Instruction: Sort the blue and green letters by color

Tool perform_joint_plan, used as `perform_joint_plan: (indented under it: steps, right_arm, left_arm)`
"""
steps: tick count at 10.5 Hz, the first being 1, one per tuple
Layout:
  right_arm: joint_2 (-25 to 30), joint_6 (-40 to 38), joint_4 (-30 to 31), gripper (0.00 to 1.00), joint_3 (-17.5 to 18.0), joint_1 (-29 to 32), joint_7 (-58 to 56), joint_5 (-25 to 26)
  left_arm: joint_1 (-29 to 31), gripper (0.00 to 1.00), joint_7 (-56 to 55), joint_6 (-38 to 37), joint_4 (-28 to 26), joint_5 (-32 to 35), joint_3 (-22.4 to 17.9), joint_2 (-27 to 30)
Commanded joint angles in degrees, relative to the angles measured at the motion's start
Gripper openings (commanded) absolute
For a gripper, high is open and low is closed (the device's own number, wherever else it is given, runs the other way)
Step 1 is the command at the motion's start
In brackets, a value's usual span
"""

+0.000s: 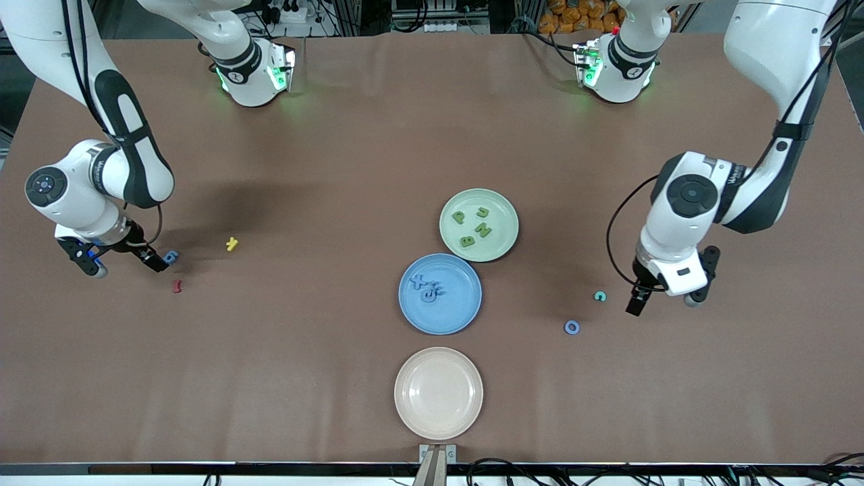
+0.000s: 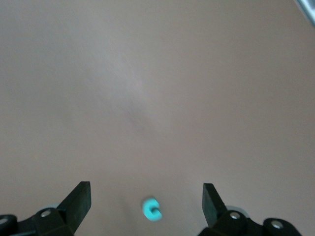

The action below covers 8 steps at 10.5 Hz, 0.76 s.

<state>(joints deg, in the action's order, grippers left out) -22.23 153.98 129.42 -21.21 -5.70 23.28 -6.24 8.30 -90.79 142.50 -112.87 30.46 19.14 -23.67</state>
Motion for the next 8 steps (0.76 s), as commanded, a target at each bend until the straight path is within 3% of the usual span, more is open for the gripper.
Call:
perform_joint_plan:
  steps: [1, 4, 8]
  right_arm:
    - [-0.09, 1.4, 0.93, 1.0, 0.99, 0.07, 0.54, -1.93]
    - [-1.05, 1.32, 0.31, 1.0, 1.61, 0.07, 0.45, -3.42]
    - [-2.99, 1.4, -1.09, 1.0, 1.61, 0.16, 0.28, -3.43]
  left_arm:
    - [2.51, 1.0, 9.63, -0.29, -1.21, 1.01, -0.5, -0.15]
    - [1.54, 1.0, 14.4, -0.29, -1.99, 0.57, -0.77, 0.02]
    - [-1.71, 1.0, 23.88, -0.29, -4.63, -5.66, -3.94, 2.39]
